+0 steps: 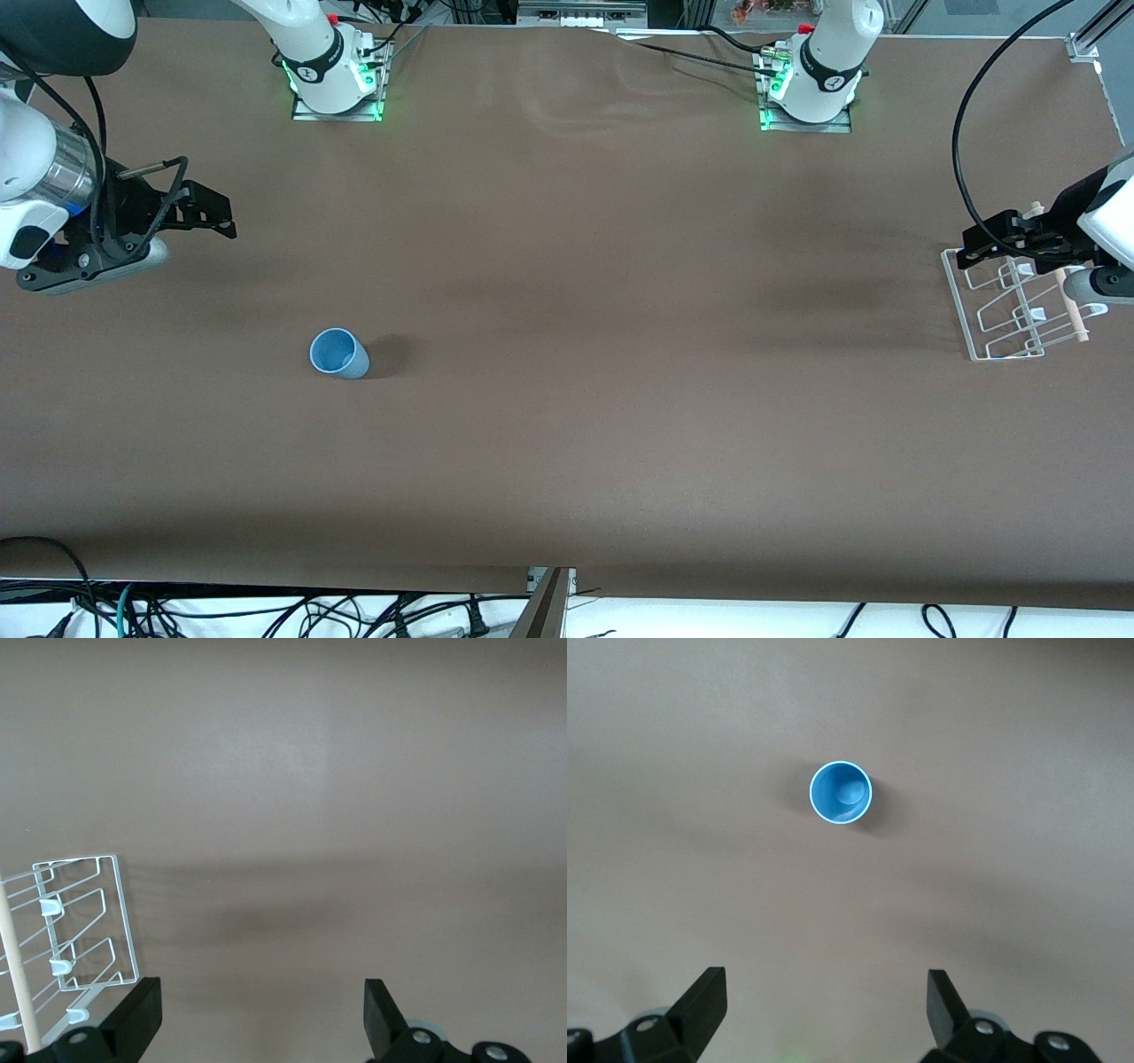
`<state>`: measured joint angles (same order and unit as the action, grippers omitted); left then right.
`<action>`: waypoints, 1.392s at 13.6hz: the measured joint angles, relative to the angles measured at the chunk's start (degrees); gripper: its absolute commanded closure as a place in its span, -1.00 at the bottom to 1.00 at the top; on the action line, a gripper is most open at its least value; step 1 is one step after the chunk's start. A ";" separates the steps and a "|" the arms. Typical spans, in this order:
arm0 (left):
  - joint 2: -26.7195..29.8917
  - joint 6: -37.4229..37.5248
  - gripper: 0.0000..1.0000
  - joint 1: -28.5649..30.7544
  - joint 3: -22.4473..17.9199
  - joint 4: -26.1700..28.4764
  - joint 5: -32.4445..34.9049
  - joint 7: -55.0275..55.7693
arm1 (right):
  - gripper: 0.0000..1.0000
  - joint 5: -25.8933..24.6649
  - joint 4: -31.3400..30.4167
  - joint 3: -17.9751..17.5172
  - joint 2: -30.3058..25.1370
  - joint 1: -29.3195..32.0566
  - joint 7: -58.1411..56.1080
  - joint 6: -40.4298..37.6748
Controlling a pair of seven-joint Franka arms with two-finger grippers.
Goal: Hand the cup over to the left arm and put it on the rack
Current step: 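Lower the right gripper around the blue cup and close it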
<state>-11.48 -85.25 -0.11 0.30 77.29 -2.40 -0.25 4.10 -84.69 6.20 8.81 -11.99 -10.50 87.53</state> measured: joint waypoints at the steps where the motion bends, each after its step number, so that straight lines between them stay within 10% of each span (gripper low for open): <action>1: 0.01 0.00 -1.00 -0.02 0.01 -0.01 0.00 0.00 | -1.00 -0.46 0.00 -0.13 0.12 -0.09 0.92 0.20; 19: -0.22 0.80 -1.00 0.13 0.48 1.24 -1.70 -0.05 | -0.99 -3.43 -14.22 -0.62 18.53 -2.98 5.36 33.79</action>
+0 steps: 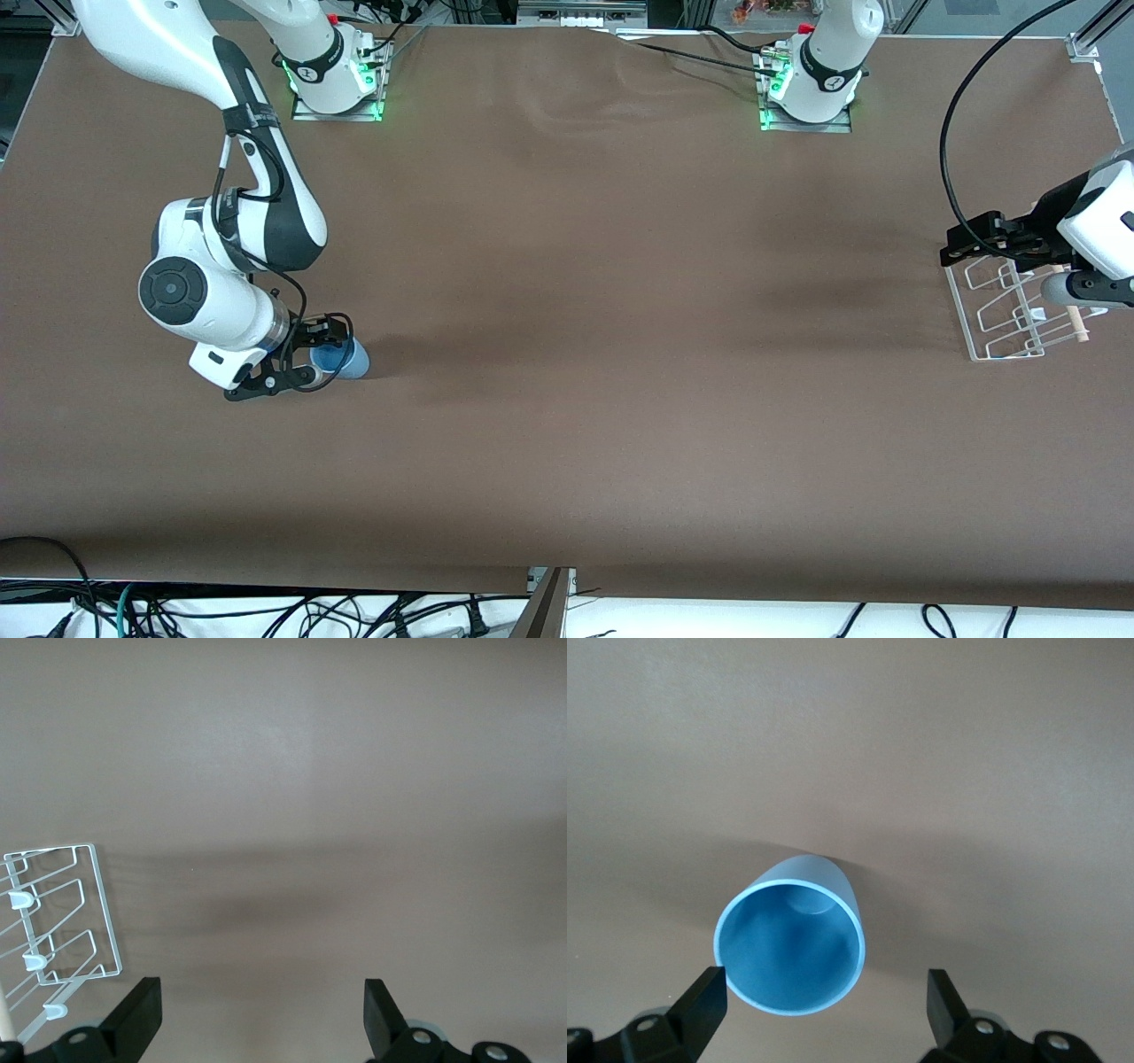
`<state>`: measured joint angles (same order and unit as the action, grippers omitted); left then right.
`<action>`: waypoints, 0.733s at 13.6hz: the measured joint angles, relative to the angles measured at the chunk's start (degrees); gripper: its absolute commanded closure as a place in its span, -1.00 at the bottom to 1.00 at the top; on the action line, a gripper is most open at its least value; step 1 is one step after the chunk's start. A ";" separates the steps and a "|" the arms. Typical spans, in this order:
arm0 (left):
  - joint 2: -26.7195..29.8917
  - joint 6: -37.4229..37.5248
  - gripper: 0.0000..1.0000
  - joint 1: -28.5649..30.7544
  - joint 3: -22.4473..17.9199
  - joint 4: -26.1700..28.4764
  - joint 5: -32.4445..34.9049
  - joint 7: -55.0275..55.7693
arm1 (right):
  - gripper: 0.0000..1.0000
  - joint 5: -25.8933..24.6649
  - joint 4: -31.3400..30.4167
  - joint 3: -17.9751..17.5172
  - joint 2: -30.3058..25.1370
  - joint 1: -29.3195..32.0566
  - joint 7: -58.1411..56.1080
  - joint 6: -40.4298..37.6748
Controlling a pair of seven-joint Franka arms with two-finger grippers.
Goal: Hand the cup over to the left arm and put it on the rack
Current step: 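Lower the right gripper around the blue cup and close it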
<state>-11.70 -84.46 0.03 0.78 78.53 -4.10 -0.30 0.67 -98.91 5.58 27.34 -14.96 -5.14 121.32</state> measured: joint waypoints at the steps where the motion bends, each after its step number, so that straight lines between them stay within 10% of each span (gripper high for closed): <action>1: 0.00 0.03 -1.00 0.00 0.00 0.02 -0.01 0.00 | -0.99 0.00 -0.40 0.06 0.07 0.08 0.00 0.11; 6: 0.00 0.27 -1.00 0.00 0.05 0.15 -0.04 -0.81 | -0.89 0.00 -3.07 0.42 0.47 0.34 -0.01 1.39; 10: 0.00 0.30 -1.00 -0.01 0.23 0.94 -0.04 -5.88 | -0.44 0.00 -3.32 0.55 2.34 1.51 -0.03 3.87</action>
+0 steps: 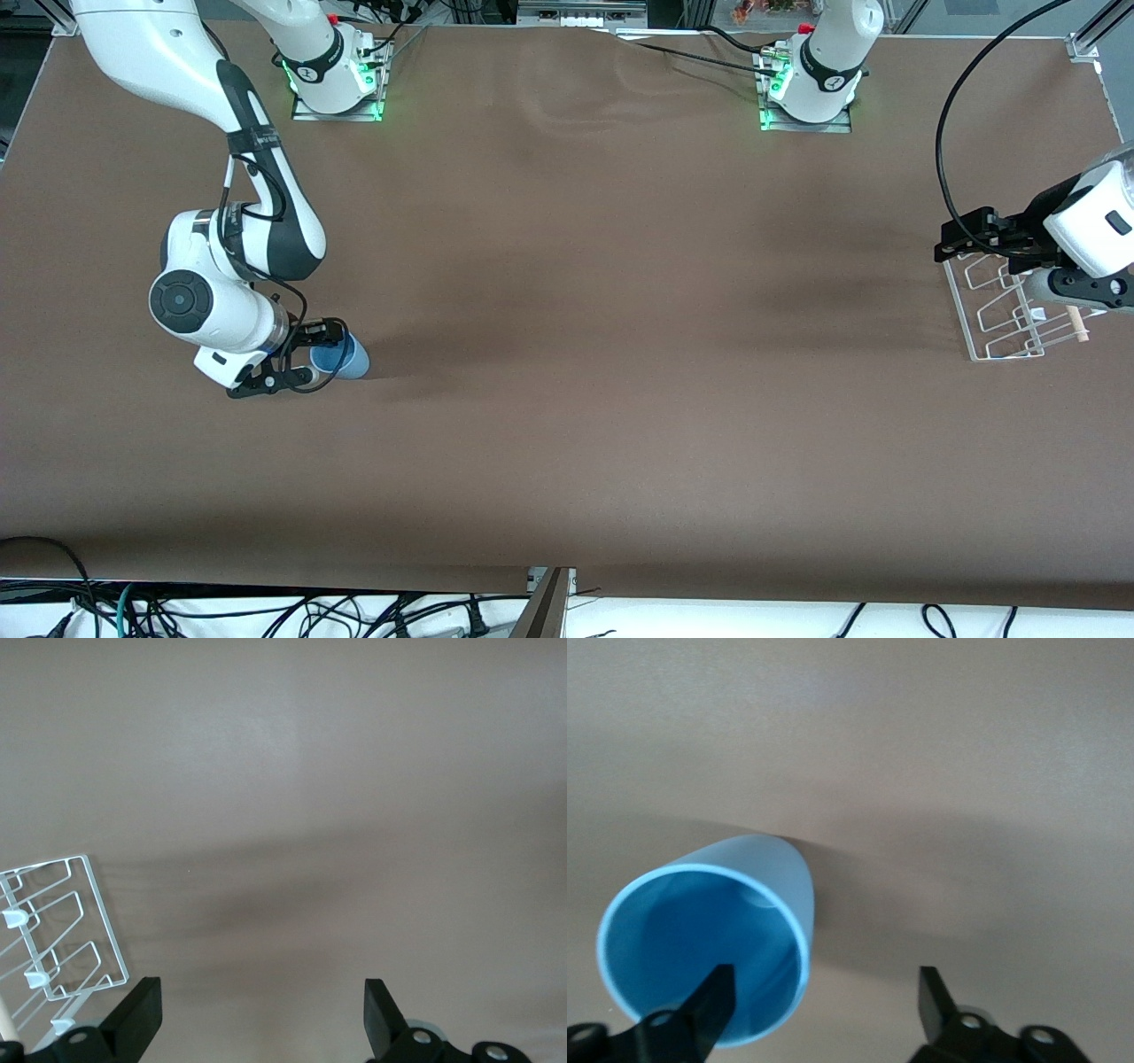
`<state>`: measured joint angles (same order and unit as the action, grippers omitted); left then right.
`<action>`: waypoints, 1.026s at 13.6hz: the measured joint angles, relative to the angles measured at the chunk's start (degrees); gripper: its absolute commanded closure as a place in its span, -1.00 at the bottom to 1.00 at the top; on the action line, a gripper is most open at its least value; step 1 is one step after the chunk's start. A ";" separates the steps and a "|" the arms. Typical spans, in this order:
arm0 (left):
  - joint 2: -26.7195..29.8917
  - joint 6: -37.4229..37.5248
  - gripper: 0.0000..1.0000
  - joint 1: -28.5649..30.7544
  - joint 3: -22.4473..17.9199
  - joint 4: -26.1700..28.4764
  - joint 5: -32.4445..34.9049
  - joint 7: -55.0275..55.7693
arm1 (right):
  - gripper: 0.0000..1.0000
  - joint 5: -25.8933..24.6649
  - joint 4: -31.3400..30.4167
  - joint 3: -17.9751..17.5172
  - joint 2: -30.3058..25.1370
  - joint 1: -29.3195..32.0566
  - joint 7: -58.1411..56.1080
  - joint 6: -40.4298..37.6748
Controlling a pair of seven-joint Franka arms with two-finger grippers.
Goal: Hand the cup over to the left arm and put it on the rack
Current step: 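Lower the right gripper around the blue cup and close it, then lift the cup with the right gripper while the left gripper approaches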
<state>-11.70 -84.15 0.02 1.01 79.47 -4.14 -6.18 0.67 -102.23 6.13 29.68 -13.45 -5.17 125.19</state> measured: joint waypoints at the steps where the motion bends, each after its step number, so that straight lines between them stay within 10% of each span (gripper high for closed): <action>1: 0.00 0.00 -1.00 0.00 0.03 0.03 0.00 -0.35 | -0.17 0.00 0.01 0.00 0.32 0.08 0.00 0.35; 4: 0.00 0.01 -1.00 0.00 0.09 0.21 0.00 -2.62 | 1.00 0.22 0.02 -0.02 1.93 0.08 0.27 2.04; 14: -0.13 0.07 -1.00 -0.18 1.56 3.47 -0.19 -9.77 | 1.00 11.02 10.50 -2.91 2.62 -1.69 8.10 -12.37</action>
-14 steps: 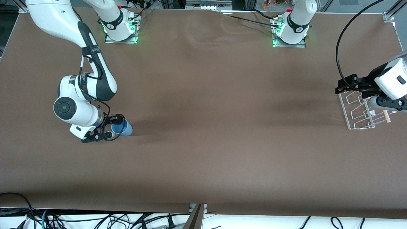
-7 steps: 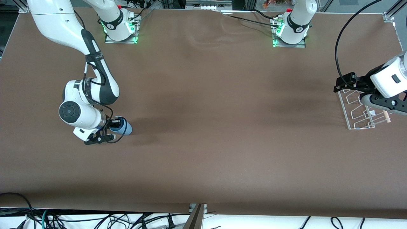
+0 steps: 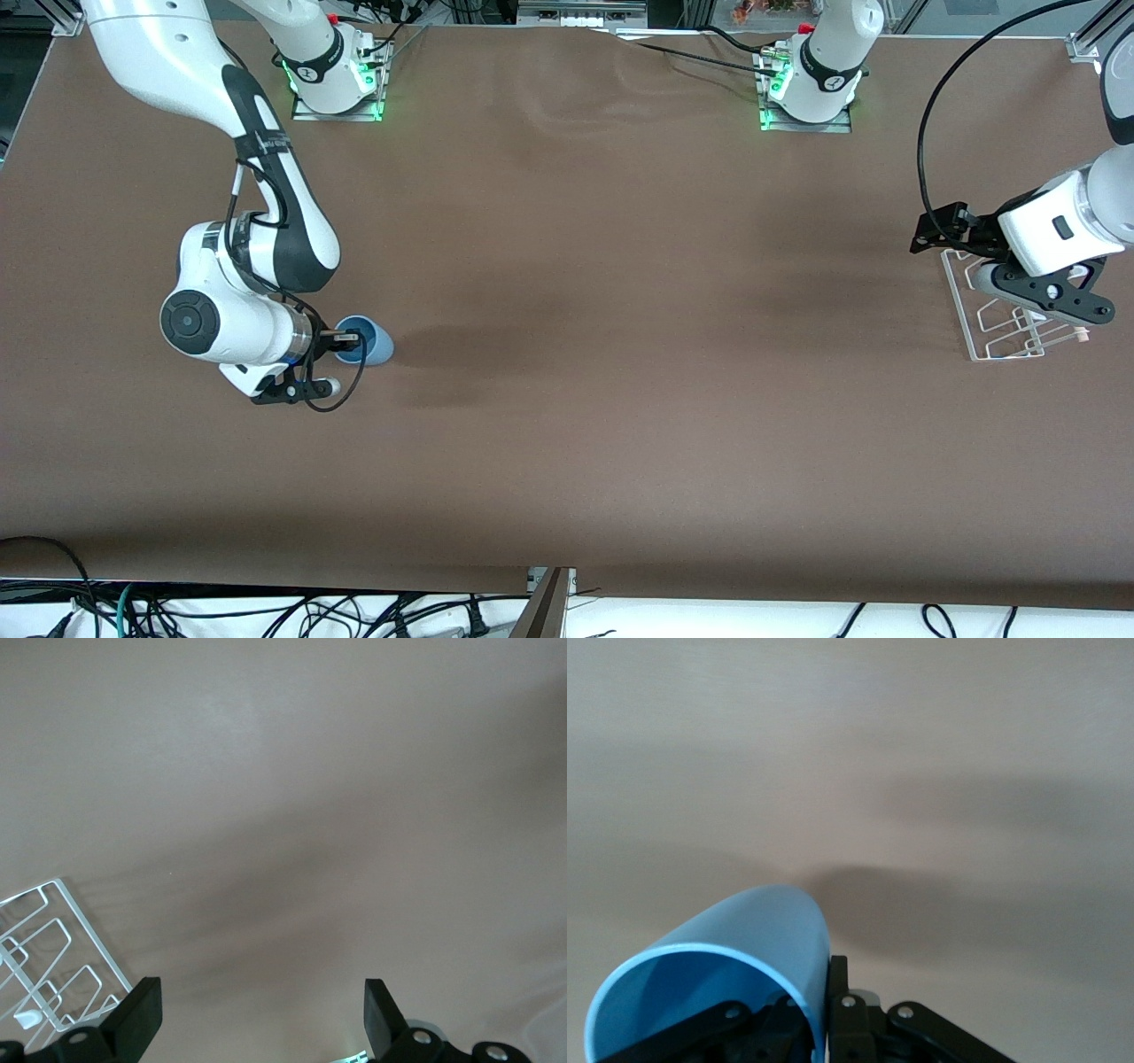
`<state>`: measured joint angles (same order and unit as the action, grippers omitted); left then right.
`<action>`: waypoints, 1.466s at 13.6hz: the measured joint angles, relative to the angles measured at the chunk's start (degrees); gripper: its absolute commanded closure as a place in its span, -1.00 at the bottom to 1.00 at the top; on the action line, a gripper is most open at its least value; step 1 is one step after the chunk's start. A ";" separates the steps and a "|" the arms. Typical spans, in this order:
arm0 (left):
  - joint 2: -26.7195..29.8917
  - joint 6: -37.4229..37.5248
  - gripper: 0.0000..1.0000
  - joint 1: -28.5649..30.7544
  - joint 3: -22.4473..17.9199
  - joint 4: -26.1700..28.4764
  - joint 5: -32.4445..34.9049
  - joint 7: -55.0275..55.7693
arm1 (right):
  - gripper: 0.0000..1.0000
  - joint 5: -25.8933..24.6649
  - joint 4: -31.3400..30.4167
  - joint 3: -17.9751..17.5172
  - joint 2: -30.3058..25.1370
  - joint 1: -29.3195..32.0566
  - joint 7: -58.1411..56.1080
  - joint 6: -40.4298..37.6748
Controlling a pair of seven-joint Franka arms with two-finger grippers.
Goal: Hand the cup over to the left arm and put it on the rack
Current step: 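Lift the cup with the right gripper while the left gripper approaches, then close the left gripper on the cup rim beside the right gripper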
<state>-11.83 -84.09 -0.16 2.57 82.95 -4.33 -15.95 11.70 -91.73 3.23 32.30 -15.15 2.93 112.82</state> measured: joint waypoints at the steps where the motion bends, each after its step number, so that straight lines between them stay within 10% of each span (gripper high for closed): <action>1: 0.00 0.00 -1.00 -0.02 0.60 0.15 -0.01 -0.12 | 1.00 3.12 1.75 -0.48 -0.01 -0.71 2.30 -2.61; 10: -0.77 -0.88 -1.00 0.22 5.34 2.35 -0.13 -15.91 | 1.00 33.34 12.52 -17.13 -0.30 -3.53 39.58 -3.49; 20: 1.07 -7.42 -1.00 0.10 18.16 2.25 -3.70 -35.72 | 1.00 42.32 15.31 -21.34 -0.29 -13.66 63.10 15.16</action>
<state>-10.76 -91.50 -0.06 20.73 85.20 -8.03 -51.67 54.02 -76.41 -18.12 32.01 -28.80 66.03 127.99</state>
